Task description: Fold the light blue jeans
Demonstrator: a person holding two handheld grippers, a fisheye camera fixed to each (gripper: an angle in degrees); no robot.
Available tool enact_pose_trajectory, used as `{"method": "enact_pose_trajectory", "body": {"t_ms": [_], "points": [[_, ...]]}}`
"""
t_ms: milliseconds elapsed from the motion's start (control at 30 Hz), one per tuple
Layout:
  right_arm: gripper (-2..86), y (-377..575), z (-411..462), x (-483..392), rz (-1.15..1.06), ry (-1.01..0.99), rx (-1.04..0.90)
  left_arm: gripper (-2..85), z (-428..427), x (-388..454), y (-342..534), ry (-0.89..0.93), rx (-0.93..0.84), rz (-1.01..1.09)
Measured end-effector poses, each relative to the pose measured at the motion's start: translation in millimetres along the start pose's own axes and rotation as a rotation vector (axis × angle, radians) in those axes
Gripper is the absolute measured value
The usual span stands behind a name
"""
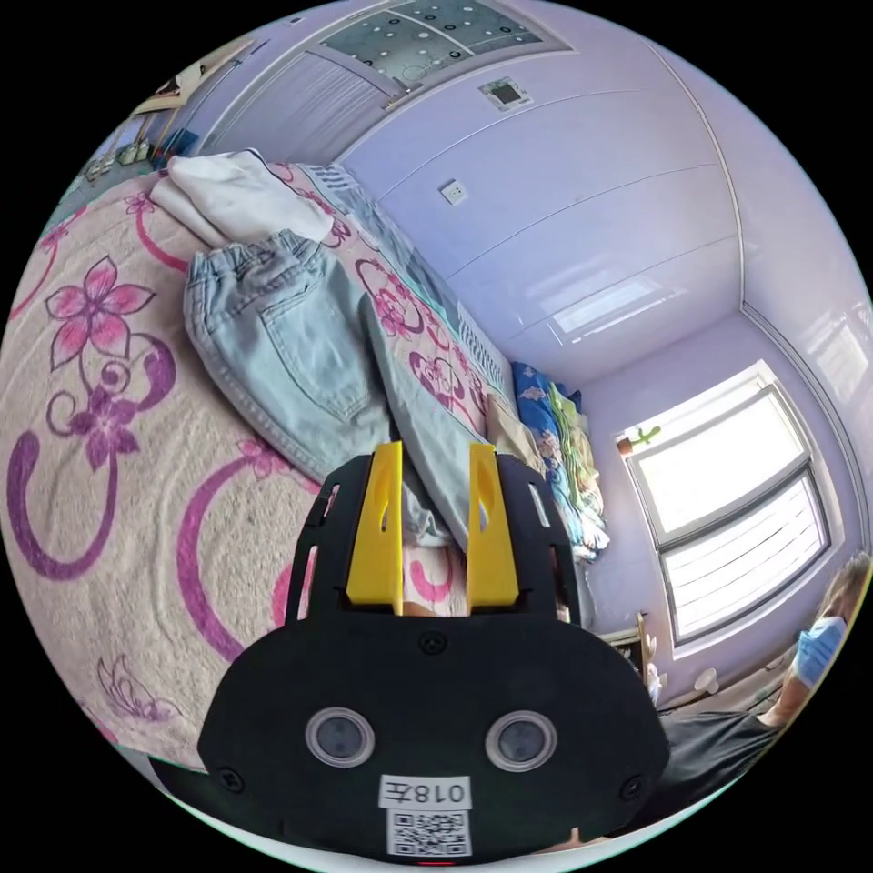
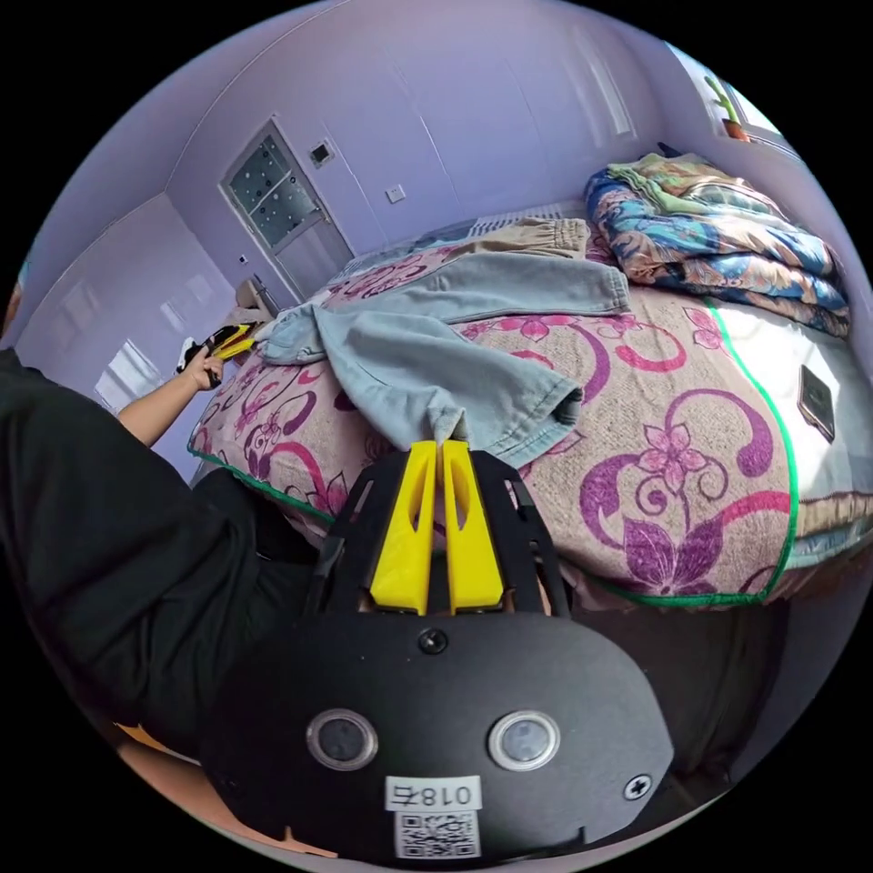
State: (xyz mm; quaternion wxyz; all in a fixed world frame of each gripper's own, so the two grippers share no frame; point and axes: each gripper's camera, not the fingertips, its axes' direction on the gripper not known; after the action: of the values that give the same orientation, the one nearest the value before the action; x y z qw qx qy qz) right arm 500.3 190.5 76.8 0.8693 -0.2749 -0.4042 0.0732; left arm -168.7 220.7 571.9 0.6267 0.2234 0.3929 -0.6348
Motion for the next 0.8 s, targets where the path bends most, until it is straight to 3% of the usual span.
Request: {"method": "enact_pose_trajectory", "body": {"t_ms": [267,400,700,800], "points": [[-0.1,50.1,-28.3,45.1,0.217,0.035,-0.024,13.4,60.5,-7.2,-88.5,-0.224,-0.018,-0.076],[-0.1,70.5,-27.9,63.4,0.294,0.044,-0.071,15.2,85.0,-15.1,-119.3,-0.218,-0.033,-0.137],[0.0,77.2,-36.4,63.7,0.273,0.113,-0.137,18.1,186.4,20.2,-197.7,-0.567,-0.275,-0.117],[-0.1,81.4,-39.2,63.7,0.262,0.133,-0.149,11.9,214.6,18.2,-200.6,-0.742,-0.389,-0.068]]}}
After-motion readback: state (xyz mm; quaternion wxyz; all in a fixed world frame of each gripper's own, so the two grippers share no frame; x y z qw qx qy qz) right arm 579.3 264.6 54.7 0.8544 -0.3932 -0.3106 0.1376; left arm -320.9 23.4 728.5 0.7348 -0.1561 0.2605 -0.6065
